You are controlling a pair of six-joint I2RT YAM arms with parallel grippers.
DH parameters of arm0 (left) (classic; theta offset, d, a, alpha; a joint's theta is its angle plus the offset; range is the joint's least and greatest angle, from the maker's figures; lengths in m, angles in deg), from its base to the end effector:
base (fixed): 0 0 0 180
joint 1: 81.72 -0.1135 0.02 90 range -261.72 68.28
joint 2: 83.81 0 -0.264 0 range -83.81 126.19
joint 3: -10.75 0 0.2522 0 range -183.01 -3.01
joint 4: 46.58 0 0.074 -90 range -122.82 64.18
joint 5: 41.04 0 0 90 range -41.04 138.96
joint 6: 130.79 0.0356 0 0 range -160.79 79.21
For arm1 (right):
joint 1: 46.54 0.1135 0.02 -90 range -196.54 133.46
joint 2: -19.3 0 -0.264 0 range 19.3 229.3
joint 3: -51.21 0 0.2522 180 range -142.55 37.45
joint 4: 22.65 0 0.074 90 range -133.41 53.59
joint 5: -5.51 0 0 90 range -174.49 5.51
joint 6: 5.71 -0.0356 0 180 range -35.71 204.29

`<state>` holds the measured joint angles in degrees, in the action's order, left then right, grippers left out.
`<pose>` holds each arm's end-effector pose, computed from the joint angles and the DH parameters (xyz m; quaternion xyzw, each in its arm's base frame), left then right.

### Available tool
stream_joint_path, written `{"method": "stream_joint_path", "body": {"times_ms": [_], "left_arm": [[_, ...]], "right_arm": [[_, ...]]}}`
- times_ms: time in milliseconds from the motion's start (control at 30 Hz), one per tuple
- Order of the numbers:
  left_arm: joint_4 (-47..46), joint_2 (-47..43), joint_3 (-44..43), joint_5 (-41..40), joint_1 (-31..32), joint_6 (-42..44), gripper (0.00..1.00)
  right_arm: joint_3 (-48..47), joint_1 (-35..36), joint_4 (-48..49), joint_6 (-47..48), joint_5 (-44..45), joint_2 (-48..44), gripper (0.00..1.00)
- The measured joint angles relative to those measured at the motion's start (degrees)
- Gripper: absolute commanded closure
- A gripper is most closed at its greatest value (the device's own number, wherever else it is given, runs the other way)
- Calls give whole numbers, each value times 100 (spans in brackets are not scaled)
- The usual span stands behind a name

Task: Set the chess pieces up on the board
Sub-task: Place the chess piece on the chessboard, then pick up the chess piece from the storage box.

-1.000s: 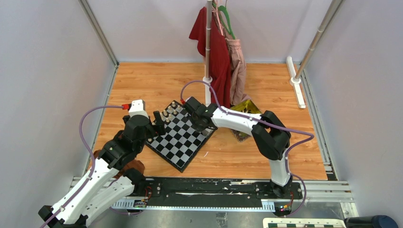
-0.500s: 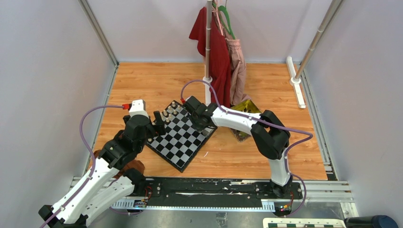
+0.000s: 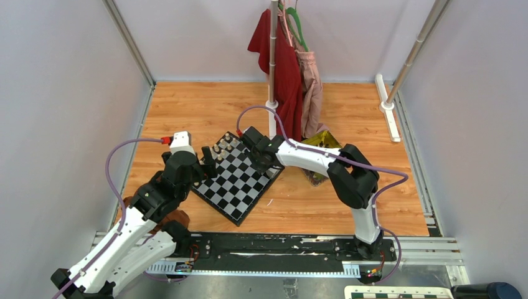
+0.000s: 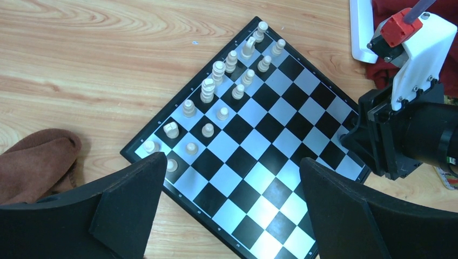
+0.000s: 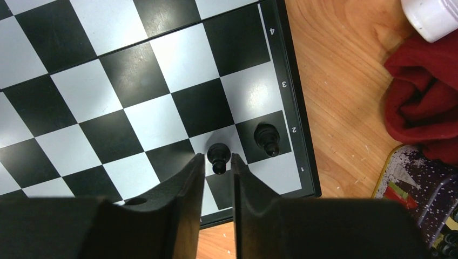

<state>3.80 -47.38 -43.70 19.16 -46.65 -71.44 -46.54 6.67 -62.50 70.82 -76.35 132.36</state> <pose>0.1215 -0.0637 0.2921 -0.0912 0.8508 -0.0635 0.5136 0.2610 0.3406 0.2002 -0.3035 0.9023 0.1075 0.2867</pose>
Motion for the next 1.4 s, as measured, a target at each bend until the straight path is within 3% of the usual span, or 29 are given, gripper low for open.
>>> {"method": "stream_joint_path", "body": {"times_ms": [833, 1100, 1400], "left_arm": [[-2, -260, 28, -7, 0, -72, 0], [-2, -420, 127, -50, 0, -109, 0], [0, -675, 216, -68, 0, -131, 0]], "right_arm": [[-68, 7, -229, 109, 61, -278, 64], [98, 28, -391, 68, 468, -1322, 57], [669, -57, -527, 9, 1740, -2583, 54]]}}
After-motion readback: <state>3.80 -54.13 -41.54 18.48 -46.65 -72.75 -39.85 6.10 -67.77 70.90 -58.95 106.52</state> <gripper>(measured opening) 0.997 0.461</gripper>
